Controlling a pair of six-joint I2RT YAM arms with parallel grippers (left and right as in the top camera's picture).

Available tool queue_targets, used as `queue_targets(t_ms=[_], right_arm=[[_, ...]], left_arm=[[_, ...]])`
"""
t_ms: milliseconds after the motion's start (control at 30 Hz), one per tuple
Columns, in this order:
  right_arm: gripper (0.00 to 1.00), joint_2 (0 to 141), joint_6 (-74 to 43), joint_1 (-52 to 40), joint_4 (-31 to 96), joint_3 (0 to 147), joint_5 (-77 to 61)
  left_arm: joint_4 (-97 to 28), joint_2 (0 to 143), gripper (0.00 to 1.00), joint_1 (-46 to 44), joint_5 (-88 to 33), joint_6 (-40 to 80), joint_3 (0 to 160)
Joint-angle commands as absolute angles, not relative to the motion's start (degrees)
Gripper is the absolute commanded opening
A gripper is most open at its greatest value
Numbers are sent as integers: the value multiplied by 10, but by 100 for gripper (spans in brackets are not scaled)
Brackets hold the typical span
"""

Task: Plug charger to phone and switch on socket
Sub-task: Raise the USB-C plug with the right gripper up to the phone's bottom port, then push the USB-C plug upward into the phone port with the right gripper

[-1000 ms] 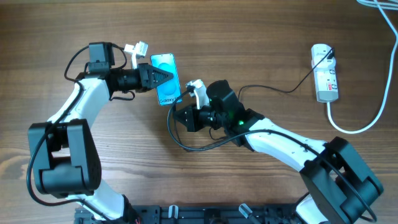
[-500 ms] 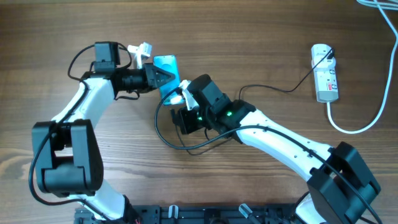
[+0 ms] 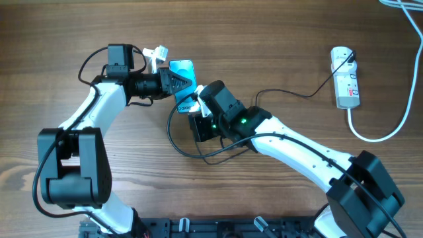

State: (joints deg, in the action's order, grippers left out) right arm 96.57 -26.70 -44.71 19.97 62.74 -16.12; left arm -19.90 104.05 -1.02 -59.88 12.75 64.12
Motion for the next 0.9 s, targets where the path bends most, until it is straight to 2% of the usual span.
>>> queue_targets(t_ms=[0, 233, 700, 867], right_arm=[[4, 973, -259, -448, 199, 637, -142], [4, 973, -260, -447, 182, 637, -167], [4, 973, -330, -442, 201, 637, -114], [4, 973, -269, -442, 178, 637, -216]], left_arm=[[-195, 1038, 4, -9, -639, 129, 645], [-195, 1038, 4, -9, -647, 129, 645], [-195, 1038, 4, -9, -647, 129, 645], [-187, 1038, 4, -9, -647, 129, 645]])
